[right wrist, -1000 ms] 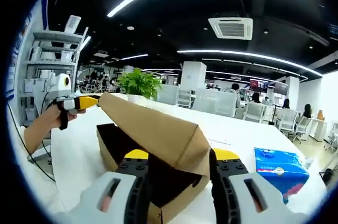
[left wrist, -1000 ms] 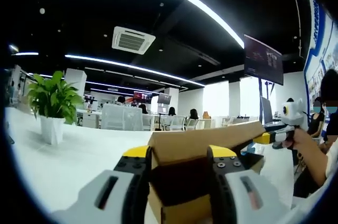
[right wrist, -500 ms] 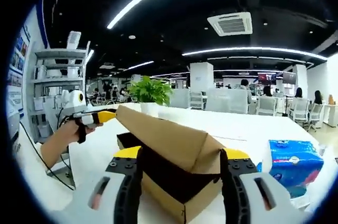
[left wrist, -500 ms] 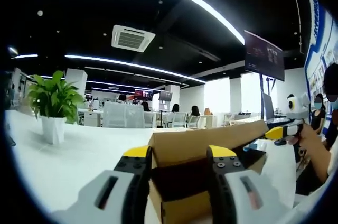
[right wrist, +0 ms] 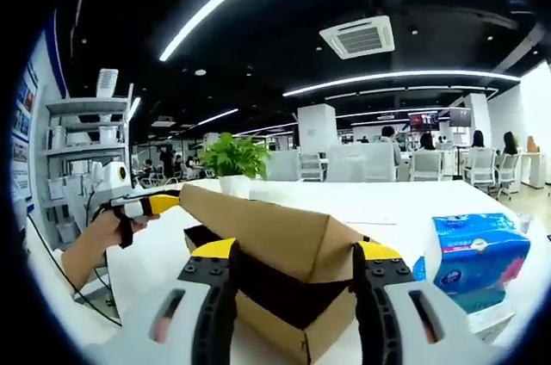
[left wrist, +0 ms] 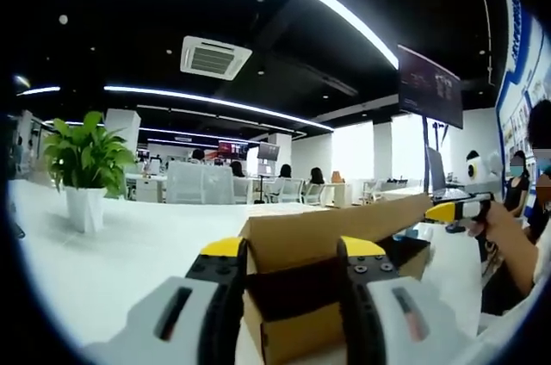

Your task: Operate the shoe box by opening the lid, removing the specified soft item, and placing it in the target area until the item is outside and the box remains undamaged.

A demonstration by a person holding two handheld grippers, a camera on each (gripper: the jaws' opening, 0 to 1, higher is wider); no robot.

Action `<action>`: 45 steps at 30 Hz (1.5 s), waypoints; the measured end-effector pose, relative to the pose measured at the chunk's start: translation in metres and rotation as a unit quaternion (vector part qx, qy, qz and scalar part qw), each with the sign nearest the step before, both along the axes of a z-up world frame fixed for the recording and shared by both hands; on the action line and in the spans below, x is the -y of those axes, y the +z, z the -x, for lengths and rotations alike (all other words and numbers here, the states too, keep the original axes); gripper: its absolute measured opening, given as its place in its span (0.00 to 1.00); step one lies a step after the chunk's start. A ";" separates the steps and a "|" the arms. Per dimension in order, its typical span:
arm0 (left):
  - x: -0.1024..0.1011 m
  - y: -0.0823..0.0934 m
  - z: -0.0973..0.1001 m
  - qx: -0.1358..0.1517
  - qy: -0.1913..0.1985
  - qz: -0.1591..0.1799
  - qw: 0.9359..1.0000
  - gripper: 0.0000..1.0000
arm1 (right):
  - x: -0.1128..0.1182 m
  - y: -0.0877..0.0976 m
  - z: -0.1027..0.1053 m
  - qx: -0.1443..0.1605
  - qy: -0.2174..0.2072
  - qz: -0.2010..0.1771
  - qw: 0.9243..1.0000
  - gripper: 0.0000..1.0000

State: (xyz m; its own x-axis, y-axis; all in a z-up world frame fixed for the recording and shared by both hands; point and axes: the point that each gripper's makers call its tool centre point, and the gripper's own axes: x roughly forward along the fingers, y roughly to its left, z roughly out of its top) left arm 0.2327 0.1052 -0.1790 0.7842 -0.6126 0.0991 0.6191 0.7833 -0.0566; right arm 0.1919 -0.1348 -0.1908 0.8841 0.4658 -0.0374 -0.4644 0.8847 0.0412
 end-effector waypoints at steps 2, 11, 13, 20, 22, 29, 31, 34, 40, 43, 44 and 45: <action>0.001 0.000 0.000 0.000 -0.001 0.004 1.000 0.45 | -0.001 0.001 -0.001 0.002 -0.002 0.001 1.000 0.54; -0.001 -0.007 0.000 -0.003 0.003 0.004 1.000 0.45 | -0.005 -0.004 -0.008 0.012 -0.011 0.031 0.999 0.54; -0.001 -0.008 0.001 -0.004 0.004 0.005 1.000 0.44 | -0.004 -0.004 -0.009 0.020 -0.006 0.008 1.000 0.54; 0.004 -0.019 0.007 -0.010 0.003 0.003 1.000 0.48 | 0.002 -0.011 -0.010 0.013 -0.010 0.025 1.000 0.51; 0.002 -0.019 0.005 -0.006 0.007 0.013 1.000 0.47 | 0.002 -0.010 -0.011 0.021 -0.009 0.028 0.999 0.51; -0.001 -0.023 0.003 -0.017 0.008 0.011 1.000 0.44 | 0.000 -0.014 -0.010 0.024 -0.013 0.051 0.998 0.51; -0.002 -0.026 0.003 -0.011 0.012 -0.009 1.000 0.43 | 0.001 -0.014 -0.010 0.027 -0.014 0.054 0.998 0.51; -0.002 -0.029 0.002 -0.009 0.017 -0.021 1.000 0.40 | 0.002 -0.018 -0.013 0.022 -0.014 0.054 0.998 0.51; 0.000 -0.042 0.003 -0.018 0.019 -0.038 0.999 0.43 | 0.002 -0.029 -0.012 0.023 -0.014 0.071 0.997 0.49; 0.002 -0.043 0.002 -0.016 0.020 -0.051 0.998 0.46 | 0.001 -0.030 -0.010 0.026 -0.015 0.087 0.996 0.50; 0.003 -0.044 0.002 -0.013 0.020 -0.055 0.998 0.47 | 0.001 -0.030 -0.010 0.026 -0.015 0.092 0.995 0.50; 0.003 -0.044 0.001 -0.012 0.021 -0.056 0.998 0.47 | 0.001 -0.031 -0.010 0.026 -0.015 0.095 0.995 0.50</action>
State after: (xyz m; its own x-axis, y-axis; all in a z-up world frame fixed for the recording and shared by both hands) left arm 0.2314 0.1022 -0.2228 0.8110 -0.5850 0.0125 0.5847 0.8110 0.0190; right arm 0.2019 -0.1355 -0.2214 0.9004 0.4282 -0.0767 -0.4350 0.8874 -0.1523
